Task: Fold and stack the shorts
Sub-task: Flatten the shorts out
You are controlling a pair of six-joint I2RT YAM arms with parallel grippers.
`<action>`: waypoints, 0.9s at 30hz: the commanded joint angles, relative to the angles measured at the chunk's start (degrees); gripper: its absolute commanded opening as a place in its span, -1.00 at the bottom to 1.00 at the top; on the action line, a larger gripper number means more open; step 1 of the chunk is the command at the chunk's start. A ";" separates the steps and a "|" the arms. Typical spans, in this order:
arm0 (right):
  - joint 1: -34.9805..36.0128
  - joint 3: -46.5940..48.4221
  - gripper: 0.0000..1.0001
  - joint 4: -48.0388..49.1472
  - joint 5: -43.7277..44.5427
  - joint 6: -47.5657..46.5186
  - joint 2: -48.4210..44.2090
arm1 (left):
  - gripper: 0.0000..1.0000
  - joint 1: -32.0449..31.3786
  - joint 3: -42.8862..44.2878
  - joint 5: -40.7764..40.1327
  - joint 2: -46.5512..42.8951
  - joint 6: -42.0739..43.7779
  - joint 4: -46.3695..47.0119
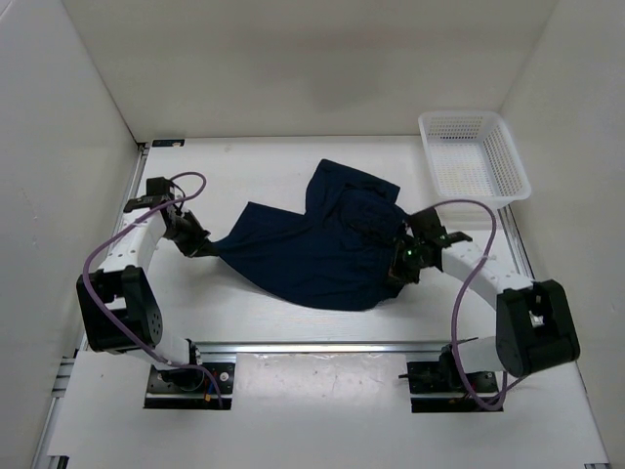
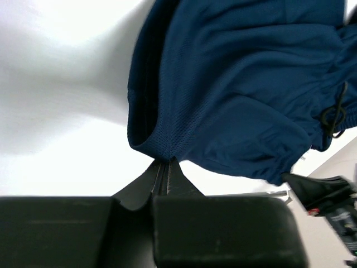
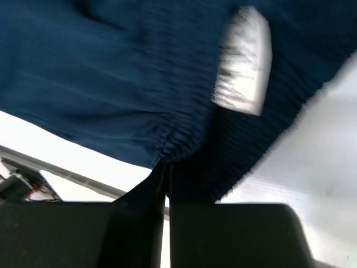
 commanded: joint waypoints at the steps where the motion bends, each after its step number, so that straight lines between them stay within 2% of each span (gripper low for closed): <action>1: -0.24 12.00 -1.00 0.76 2.40 -3.45 3.43 | -0.80 -0.26 4.85 1.41 0.70 0.28 1.16; 4: -1.47 24.20 -1.00 -3.20 4.94 -6.71 3.97 | -0.80 -0.26 11.79 2.03 2.55 0.28 -1.91; 7: -0.78 27.07 -1.00 -3.73 4.96 -10.22 -0.59 | -0.80 -0.26 16.02 0.89 2.55 0.81 -3.85; 9: 0.88 23.83 -1.00 -2.42 7.49 -12.24 -6.19 | -0.80 0.88 16.03 0.89 1.76 0.81 -3.85; 11: 2.12 15.85 -1.00 -1.63 9.95 -14.35 -10.95 | -0.80 0.88 14.01 0.89 1.14 0.81 -3.85; 12: 3.26 12.60 -1.00 -1.10 11.18 -14.36 -16.45 | -0.80 1.58 11.39 0.89 0.45 1.33 -3.33; 13: 3.27 6.56 -1.00 -1.10 13.54 -12.88 -19.29 | -0.80 2.11 9.80 0.89 -0.34 1.34 -2.81; 15: 3.80 1.25 -1.00 -3.02 14.62 -8.41 -27.01 | -0.80 2.11 5.16 1.41 -0.96 1.34 -0.88; 17: 3.80 -4.36 -0.78 -4.96 15.33 0.00 -32.38 | -0.80 2.11 2.59 2.11 -0.97 1.34 0.36; 18: 3.80 -5.79 -0.53 -5.92 16.89 2.84 -33.64 | -0.80 2.11 1.54 2.12 -0.97 1.34 0.97; 19: 3.80 -7.02 -0.45 -7.93 17.78 5.22 -34.60 | -0.80 2.11 0.22 2.81 -0.45 1.34 1.68; 21: 3.80 -8.62 -0.36 -9.62 19.54 9.00 -35.93 | -0.80 2.11 -0.40 2.82 -0.44 1.34 1.68; 23: 3.80 -7.92 -0.36 -11.55 20.42 12.70 -35.93 | -0.80 2.11 -0.41 2.82 -0.44 1.34 1.68; 24: 3.80 -7.13 -0.36 -12.25 19.64 13.50 -34.98 | -0.80 1.59 -0.41 2.82 -1.05 1.34 1.68; 27: 3.80 -3.88 -0.20 -15.15 16.92 18.68 -29.80 | -0.80 1.59 0.12 2.82 -1.58 1.34 1.68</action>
